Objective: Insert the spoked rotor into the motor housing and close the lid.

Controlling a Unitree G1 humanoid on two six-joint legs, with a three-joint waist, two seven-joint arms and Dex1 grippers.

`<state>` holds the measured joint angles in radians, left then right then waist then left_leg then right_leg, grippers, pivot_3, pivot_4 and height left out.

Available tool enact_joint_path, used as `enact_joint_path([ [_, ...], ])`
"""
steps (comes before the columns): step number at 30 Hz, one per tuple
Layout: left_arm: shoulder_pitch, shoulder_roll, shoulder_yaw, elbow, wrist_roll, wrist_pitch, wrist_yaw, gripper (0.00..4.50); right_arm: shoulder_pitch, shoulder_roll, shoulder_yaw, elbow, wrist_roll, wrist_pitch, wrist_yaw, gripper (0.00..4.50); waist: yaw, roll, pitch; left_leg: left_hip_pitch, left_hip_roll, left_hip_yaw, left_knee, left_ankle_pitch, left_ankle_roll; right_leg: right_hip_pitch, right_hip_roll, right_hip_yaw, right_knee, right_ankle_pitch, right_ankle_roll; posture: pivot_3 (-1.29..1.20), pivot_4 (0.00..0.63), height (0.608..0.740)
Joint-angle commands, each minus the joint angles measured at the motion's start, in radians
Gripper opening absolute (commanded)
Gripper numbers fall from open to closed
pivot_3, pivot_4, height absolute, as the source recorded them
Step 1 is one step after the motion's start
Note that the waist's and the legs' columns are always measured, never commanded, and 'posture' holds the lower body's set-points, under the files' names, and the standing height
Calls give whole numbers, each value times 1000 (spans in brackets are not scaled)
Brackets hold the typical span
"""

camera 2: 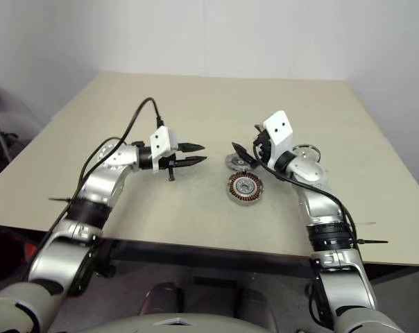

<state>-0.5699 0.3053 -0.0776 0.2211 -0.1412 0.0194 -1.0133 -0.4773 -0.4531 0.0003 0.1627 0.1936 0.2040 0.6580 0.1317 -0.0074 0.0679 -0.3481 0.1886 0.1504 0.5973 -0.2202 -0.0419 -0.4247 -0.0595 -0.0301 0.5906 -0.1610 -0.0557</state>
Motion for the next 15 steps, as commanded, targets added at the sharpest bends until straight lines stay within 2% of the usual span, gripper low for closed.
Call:
enact_joint_path([
  [1, 71, -26, 39, -180, -66, 120, 117, 1290, 21, -93, -74, -76, 53, 85, 54, 4500, -4, 0, 0, 0, 0, 0, 0, 0, 0, 0, 0, 0, 0, 0, 0, 0, 0, 740],
  [4, 123, -53, 49, -254, -98, 173, 187, 1290, 67, -191, -105, -113, 76, 140, 118, 4500, -9, 0, 0, 0, 0, 0, 0, -1, 2, 0, 1, 0, -1, -4, 7, 0, 0, 740],
  [8, 145, -65, 52, -263, -113, 181, 230, 1290, 136, -287, -129, -131, 77, 180, 173, 4500, -15, 1, 0, 1, 1, 0, 0, -1, 2, 0, 2, 0, -2, -4, 7, 0, 0, 740],
  [15, 134, -115, 46, -226, -116, 160, 312, 1290, 271, -326, -149, -145, 7, 310, 53, 4500, -24, 1, 0, -1, 0, -1, 0, -1, 4, 1, 1, -1, -4, -5, 8, 0, 0, 740],
])
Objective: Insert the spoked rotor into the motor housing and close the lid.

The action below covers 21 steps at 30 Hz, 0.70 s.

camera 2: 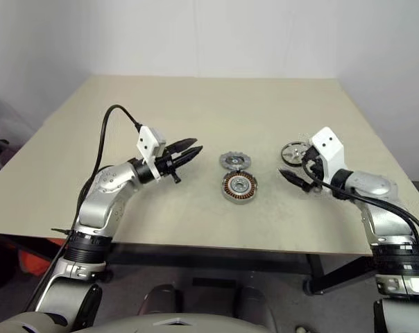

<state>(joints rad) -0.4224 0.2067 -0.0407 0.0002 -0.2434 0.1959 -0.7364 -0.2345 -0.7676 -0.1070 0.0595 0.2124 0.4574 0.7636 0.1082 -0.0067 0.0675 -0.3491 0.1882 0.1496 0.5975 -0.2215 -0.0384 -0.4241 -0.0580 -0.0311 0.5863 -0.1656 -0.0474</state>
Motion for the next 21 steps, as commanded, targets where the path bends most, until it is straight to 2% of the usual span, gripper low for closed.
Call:
enact_joint_path([
  [1, -10, -22, 4, -8, -18, -10, 39, 1290, 40, -6, -51, -49, -6, 75, -64, 4500, -2, 0, 0, 0, 0, 0, 0, 0, 1, 0, 0, 0, -1, 0, 0, 0, 0, 740],
  [11, 17, -47, -65, -12, -9, -7, 44, 1290, 35, 61, -141, -7, 6, 184, -224, 4500, -13, 2, -1, -1, 0, 0, 0, -1, 2, 0, 0, -1, -2, 0, 0, 0, 0, 740],
  [21, 29, -16, -71, -23, -2, -9, 51, 1290, 66, 86, -127, 38, -2, 183, -232, 4500, -13, 5, -3, -1, 0, 0, 0, -1, 2, 0, 0, -1, -2, 0, 1, 0, 0, 740],
])
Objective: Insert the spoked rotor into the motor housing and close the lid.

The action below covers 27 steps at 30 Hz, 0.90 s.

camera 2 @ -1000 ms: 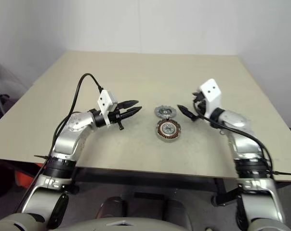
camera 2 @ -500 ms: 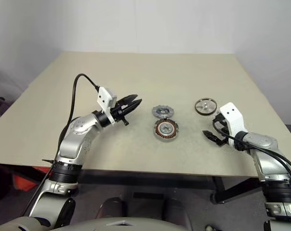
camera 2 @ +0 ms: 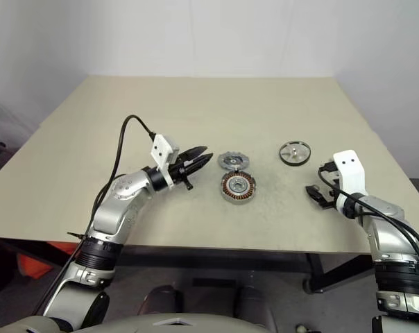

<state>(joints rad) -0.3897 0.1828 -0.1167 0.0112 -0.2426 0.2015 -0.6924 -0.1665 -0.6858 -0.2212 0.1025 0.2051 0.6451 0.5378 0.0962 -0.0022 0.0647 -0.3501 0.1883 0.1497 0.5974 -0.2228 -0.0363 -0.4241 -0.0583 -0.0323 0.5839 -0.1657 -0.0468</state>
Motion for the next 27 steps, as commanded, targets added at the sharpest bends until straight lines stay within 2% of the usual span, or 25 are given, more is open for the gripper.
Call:
enact_joint_path([
  [1, -2, 9, 4, -36, -3, -13, 8, 1290, -2, 7, -10, 1, 3, -6, -7, 4500, 0, 1, -1, 0, 0, 0, 0, 0, 0, 0, 0, 0, 0, 0, 0, 0, 0, 740],
  [4, -1, 13, 3, -39, -5, -11, 10, 1324, -6, 15, -4, 13, 0, -9, -11, 3869, 0, 1, -1, 1, 0, 0, 0, 0, 0, 0, 0, 0, 0, 0, 0, 0, 0, 740],
  [12, 0, 22, 2, -38, -1, -13, 12, 1324, -20, 36, 7, 20, -5, -7, -17, 1029, 0, 1, -1, 2, -1, 0, 1, 1, 0, 2, 0, 0, 0, 0, 0, 0, 0, 740],
  [14, 0, 23, 2, -39, -1, -14, 13, 1324, -23, 37, 9, 20, -6, -6, -18, 545, 0, 1, -1, 2, -1, 0, 1, 1, 0, 2, 0, 0, 0, 0, 0, 0, 0, 740],
  [20, -2, 27, 2, -37, 0, -17, 14, 1324, -29, 41, 23, 3, -3, -16, -5, 553, -1, 1, -2, 2, 0, 0, 1, 1, 0, 2, 0, 0, 0, 0, 0, 0, 0, 740],
  [27, -5, 28, 3, -30, 1, -18, 16, 1324, -67, 93, 27, -211, 129, -26, 105, 553, -3, 4, -3, 1, 1, 0, 0, 1, 0, 1, 0, -1, 0, 0, 0, 0, 0, 740],
])
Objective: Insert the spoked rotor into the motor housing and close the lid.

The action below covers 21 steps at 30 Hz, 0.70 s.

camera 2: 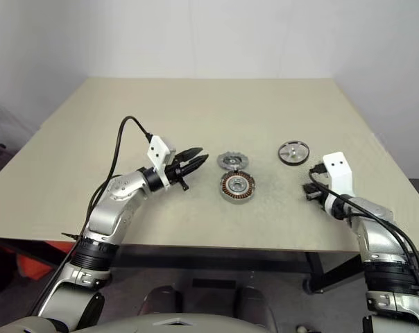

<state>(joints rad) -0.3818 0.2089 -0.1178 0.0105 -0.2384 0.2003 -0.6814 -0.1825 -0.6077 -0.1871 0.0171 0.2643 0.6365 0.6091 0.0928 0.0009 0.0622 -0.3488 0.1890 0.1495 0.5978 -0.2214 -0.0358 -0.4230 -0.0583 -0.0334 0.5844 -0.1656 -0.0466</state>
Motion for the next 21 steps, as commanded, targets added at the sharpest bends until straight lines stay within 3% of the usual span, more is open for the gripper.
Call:
enact_joint_path([
  [1, -13, 1, 4, -27, -4, -14, 7, 1324, -74, 28, 1, -152, 83, -16, 38, 553, 1, 1, -1, 0, 0, 0, 0, 0, 0, 0, 0, 0, 0, 0, 0, 0, 0, 740],
  [8, -23, -8, 17, -24, -18, 5, 23, 1324, -164, 96, 131, -193, 88, -3, 60, 553, 4, 1, -1, 0, 0, 0, 0, 0, 0, 0, 0, 0, 0, 0, 0, 0, 0, 740],
  [21, -2, 5, 36, -62, -27, 35, 54, 1324, -137, 93, 292, -155, 9, -16, 94, 553, 3, 1, -1, 0, 0, 0, 0, 0, 0, 0, 0, 0, 1, 0, 0, 0, 0, 740],
])
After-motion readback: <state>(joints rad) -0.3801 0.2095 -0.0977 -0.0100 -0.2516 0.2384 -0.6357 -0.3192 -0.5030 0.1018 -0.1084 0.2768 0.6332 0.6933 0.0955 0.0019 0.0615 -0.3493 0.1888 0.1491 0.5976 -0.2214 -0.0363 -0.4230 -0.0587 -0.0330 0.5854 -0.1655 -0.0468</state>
